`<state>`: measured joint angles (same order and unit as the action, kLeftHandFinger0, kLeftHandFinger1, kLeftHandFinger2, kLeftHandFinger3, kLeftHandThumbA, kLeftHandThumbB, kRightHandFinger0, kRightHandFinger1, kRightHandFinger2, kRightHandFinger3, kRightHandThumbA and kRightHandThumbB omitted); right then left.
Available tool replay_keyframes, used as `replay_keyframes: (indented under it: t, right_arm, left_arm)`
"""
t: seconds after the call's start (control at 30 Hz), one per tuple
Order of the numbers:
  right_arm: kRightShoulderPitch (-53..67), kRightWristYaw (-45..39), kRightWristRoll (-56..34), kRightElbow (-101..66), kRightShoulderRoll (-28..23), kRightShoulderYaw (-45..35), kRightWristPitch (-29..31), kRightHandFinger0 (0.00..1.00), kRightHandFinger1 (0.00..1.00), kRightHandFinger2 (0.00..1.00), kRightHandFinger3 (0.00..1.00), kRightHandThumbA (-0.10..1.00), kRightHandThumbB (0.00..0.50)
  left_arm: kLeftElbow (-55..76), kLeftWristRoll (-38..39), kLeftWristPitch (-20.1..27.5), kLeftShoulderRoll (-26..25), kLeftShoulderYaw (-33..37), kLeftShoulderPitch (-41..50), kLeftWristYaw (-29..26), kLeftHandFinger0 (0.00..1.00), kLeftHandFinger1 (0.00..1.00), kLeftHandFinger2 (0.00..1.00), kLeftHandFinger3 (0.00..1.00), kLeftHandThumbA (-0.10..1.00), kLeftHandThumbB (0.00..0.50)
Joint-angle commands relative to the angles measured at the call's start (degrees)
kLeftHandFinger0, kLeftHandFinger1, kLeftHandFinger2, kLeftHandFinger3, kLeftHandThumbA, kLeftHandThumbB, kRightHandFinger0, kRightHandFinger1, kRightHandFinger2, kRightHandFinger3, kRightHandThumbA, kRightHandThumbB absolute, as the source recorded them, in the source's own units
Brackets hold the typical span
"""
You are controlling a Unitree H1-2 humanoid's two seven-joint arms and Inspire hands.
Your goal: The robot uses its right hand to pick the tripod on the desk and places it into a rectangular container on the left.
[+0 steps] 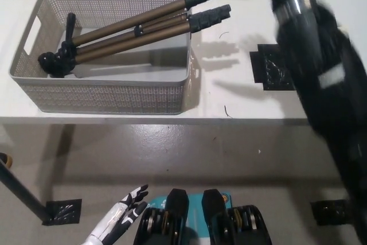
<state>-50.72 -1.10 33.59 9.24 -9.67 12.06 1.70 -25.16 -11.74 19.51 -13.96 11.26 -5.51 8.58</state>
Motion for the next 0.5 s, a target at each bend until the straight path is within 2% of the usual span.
replay_keyframes:
  t: [0.0, 0.03, 0.1, 0.13, 0.17, 0.2, 0.23, 0.27, 0.3, 0.33, 0.37, 0.47]
  right_arm:
    - [40.58, 8.27, -32.63, -63.67, -9.83, -10.31, 8.65, 1.0, 1.0, 1.0, 1.0, 1.0, 0.5]
    - [44.2, 9.42, -35.53, -63.67, -10.67, -8.91, 11.02, 1.0, 1.0, 1.0, 1.0, 1.0, 0.5]
    - [52.91, 10.22, -39.37, -62.04, -11.78, -4.77, 17.71, 1.0, 1.0, 1.0, 1.0, 1.0, 0.456]
    - [54.84, 10.02, -39.48, -60.99, -11.62, -4.17, 19.04, 1.0, 1.0, 1.0, 1.0, 1.0, 0.444]
    - [59.22, 9.65, -39.17, -59.31, -10.4, -3.83, 18.82, 1.0, 1.0, 1.0, 1.0, 1.0, 0.491]
    - [62.3, 9.35, -40.0, -57.96, -9.77, -3.08, 18.67, 1.0, 1.0, 1.0, 1.0, 1.0, 0.498]
    - [65.71, 8.71, -39.93, -55.05, -8.77, -2.69, 19.51, 1.0, 1.0, 1.0, 1.0, 1.0, 0.431]
    - [67.11, 8.45, -37.88, -52.85, -7.86, -3.32, 20.39, 1.0, 1.0, 1.0, 1.0, 1.0, 0.433]
    - [69.23, 8.32, -37.7, -49.15, -5.56, -3.88, 20.71, 1.0, 1.0, 1.0, 1.0, 1.0, 0.478]
    - [70.27, 6.91, -38.16, -42.61, -5.0, -3.48, 23.98, 1.0, 1.0, 1.0, 1.0, 1.0, 0.448]
    - [70.34, 5.71, -39.1, -39.62, -4.85, -3.43, 24.83, 1.0, 1.0, 1.0, 1.0, 1.0, 0.423]
    - [70.27, 0.41, -42.85, -29.32, -2.66, -3.45, 22.04, 1.0, 1.0, 1.0, 1.0, 1.0, 0.426]
  left_arm:
    - [-1.81, 1.84, 3.76, 0.25, -0.92, -0.95, -0.07, 1.0, 1.0, 1.0, 1.0, 1.0, 0.5]
    - [-1.93, 2.27, 3.2, 0.51, -1.15, -0.97, -0.06, 1.0, 1.0, 1.0, 1.0, 1.0, 0.5]
    - [-3.22, 2.7, 4.28, 0.75, -1.45, -1.02, -0.38, 1.0, 1.0, 1.0, 1.0, 1.0, 0.5]
    - [-3.25, 2.78, 4.47, 0.82, -1.55, -0.87, -0.49, 1.0, 1.0, 1.0, 1.0, 1.0, 0.5]
    - [-3.41, 3.27, 4.63, 1.0, -1.73, -0.86, -0.37, 1.0, 1.0, 1.0, 1.0, 1.0, 0.5]
    - [-3.49, 3.6, 4.65, 1.09, -1.83, -0.89, -0.24, 1.0, 1.0, 1.0, 1.0, 1.0, 0.5]
    - [-3.56, 3.9, 4.69, 1.27, -1.94, -0.98, -0.19, 1.0, 1.0, 1.0, 1.0, 1.0, 0.5]
    - [-3.57, 4.03, 4.75, 1.44, -1.99, -1.05, -0.23, 1.0, 1.0, 1.0, 1.0, 1.0, 0.5]
    - [-3.46, 4.31, 4.85, 1.56, -2.07, -1.18, -0.11, 1.0, 1.0, 1.0, 1.0, 1.0, 0.5]
    - [-3.26, 4.54, 4.92, 1.61, -2.23, -1.19, -0.1, 1.0, 1.0, 1.0, 1.0, 1.0, 0.5]
    - [-3.23, 4.65, 5.18, 1.85, -2.32, -1.19, -0.24, 1.0, 1.0, 1.0, 1.0, 1.0, 0.5]
    - [-3.3, 5.19, 6.66, 2.06, -3.0, -1.13, -0.58, 1.0, 1.0, 1.0, 1.0, 1.0, 0.5]
